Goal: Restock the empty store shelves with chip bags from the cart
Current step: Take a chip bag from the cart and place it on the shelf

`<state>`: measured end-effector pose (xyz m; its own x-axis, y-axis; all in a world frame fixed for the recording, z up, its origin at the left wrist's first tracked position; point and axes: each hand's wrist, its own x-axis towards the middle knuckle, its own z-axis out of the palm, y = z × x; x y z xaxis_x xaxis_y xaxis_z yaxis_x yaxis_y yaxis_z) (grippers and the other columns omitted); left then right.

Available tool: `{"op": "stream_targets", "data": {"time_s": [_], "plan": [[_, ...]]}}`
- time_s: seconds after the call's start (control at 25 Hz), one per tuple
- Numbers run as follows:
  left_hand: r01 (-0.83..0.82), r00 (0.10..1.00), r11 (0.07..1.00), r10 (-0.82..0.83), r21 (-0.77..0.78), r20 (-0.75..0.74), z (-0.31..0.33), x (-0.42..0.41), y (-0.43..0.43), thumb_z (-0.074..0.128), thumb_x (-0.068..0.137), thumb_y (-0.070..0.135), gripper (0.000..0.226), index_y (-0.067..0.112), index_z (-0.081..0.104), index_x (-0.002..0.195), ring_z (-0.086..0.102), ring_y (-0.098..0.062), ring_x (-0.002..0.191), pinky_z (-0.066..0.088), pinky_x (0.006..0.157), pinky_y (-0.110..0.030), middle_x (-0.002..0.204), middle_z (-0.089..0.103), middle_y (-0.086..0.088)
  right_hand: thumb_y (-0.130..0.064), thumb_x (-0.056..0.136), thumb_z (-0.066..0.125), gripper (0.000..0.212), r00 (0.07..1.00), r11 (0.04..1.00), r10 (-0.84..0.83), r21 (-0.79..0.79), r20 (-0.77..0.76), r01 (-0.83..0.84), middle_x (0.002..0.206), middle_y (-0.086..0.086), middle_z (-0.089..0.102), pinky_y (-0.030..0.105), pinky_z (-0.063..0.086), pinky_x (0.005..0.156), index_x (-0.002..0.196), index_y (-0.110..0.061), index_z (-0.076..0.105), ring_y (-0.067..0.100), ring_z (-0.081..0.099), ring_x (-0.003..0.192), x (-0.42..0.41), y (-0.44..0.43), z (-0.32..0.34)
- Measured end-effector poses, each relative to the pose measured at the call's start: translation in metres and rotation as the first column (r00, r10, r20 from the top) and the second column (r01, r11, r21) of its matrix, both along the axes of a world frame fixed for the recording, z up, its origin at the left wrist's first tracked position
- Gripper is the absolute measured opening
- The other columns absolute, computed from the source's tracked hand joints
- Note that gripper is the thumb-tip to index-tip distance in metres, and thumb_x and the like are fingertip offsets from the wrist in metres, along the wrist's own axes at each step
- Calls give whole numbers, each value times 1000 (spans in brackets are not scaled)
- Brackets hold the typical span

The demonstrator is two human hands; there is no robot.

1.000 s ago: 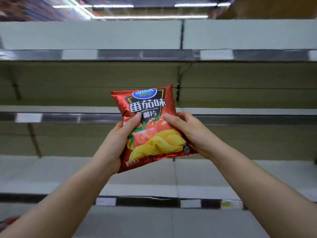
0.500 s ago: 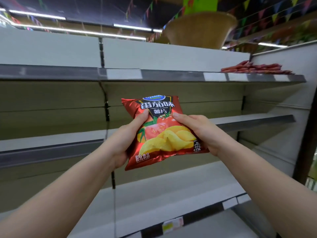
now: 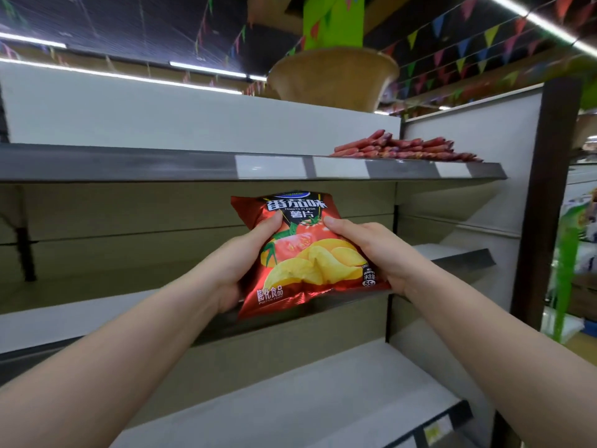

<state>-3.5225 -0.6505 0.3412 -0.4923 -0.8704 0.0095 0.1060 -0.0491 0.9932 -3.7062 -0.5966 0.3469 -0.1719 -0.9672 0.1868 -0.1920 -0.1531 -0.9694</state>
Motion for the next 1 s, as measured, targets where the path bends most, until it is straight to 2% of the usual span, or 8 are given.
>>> {"op": "stream_targets", "data": {"time_s": [0.2,0.36,0.44,0.52,0.64,0.8,0.88,1.0], "plan": [[67,996,997,-69,37,61,6,-68,-46,59,84,50,41,12,66,99,71,-24,69,55,67,-33,88,74,-11,-45,79,67,40,997,994,-75,75,28,73,85,12,74,33,59,70,92,-7,69,26,70,74,-65,-32,-2],[83,989,995,-89,55,115,14,-116,-77,56,90,43,35,10,63,98,68,-22,58,56,56,-30,73,72,-10,-42,80,66,35,988,983,-143,121,56,136,76,10,72,26,56,54,91,-8,66,21,69,61,-104,-57,4],[95,985,992,-105,82,135,17,-140,-88,53,93,40,34,8,61,88,65,-19,44,54,43,-26,58,69,-9,-38,84,64,35,984,975,-171,153,54,161,81,10,71,29,56,60,98,-6,64,23,68,65,-123,-70,7],[94,982,991,-108,90,157,18,-164,-98,52,92,44,40,8,60,77,63,-19,42,52,44,-26,51,66,-8,-31,89,58,30,980,970,-183,174,73,168,87,12,68,33,54,67,103,-5,60,26,65,71,-144,-83,10],[11,978,1000,-15,23,206,13,-201,-118,57,87,50,41,10,56,75,59,-22,64,50,66,-33,67,64,-8,-19,95,46,20,971,962,-213,195,108,189,91,15,66,37,52,73,103,-3,56,29,63,78,-178,-101,13],[-27,978,1000,29,-14,208,11,-242,-136,59,91,33,27,10,52,80,55,-21,72,45,62,-30,80,57,-6,-10,95,40,28,962,957,-235,205,139,204,112,18,64,48,47,93,118,0,52,35,62,100,-227,-133,11],[-21,983,999,29,-43,184,16,-262,-143,60,91,31,24,9,57,100,58,-26,94,46,72,-29,97,60,-7,-11,94,46,28,967,965,-193,212,167,156,114,16,64,47,47,90,120,-4,54,33,61,102,-249,-146,10],[-1,974,996,22,-93,227,20,-291,-147,61,90,31,44,8,52,127,51,-29,119,42,96,-34,128,56,-10,-10,91,54,30,967,965,-180,221,181,138,117,15,62,45,48,81,121,-5,55,32,60,102,-280,-161,8]]}}
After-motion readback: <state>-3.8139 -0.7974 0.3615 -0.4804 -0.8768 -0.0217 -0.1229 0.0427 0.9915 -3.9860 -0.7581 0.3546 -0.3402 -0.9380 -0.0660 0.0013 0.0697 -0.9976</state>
